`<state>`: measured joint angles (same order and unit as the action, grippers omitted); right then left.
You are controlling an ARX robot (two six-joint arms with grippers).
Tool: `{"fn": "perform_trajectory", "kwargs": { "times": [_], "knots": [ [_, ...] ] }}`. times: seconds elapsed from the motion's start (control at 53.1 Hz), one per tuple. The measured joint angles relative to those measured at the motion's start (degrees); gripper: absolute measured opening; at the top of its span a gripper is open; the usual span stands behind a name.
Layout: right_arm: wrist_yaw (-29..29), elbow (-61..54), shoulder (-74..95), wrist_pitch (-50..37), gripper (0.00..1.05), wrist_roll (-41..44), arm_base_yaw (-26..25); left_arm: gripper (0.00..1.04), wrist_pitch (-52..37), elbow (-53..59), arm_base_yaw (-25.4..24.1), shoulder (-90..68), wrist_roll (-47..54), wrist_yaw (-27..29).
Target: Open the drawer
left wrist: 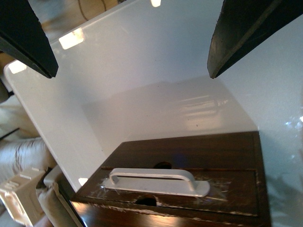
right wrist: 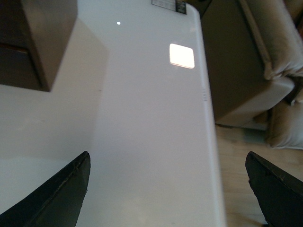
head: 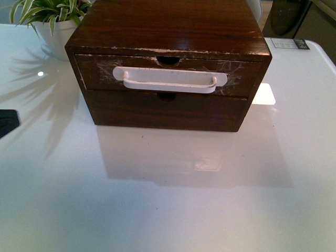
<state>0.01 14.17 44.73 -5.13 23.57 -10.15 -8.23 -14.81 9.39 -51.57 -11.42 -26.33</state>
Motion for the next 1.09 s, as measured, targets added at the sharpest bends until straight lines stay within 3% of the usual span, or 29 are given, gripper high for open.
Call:
{"fn": "perform_trajectory", "kwargs": {
  "times": [0.151,0.376,0.546,0.715,1.091],
  "knots": [
    [-0.15,2.64,8.98,-6.4,0.96,11.39,0.02,0.96,-7.13,-3.37,4.61,-11.52,8.74,-0.04],
    [-4.13,6.51,23.04,-11.02,0.96,28.17,8.92,0.96,-13.86,-11.02,9.62,-30.25,23.19,-1.7],
    [-7.15,8.87,30.73,-13.84,0.96,33.29,13.97,0.96,-14.64,-16.33,11.76,-37.99,30.82,-2.64],
    [-8.33,11.41,35.82,-14.82,0.96,36.46,15.89,0.96,-14.99,-20.0,13.16,-42.82,35.71,-2.99],
    [-13.64,17.2,47.12,-17.46,0.96,42.53,19.32,0.96,-16.61,-32.22,13.81,-55.06,37.97,-5.4]
  ]
}}
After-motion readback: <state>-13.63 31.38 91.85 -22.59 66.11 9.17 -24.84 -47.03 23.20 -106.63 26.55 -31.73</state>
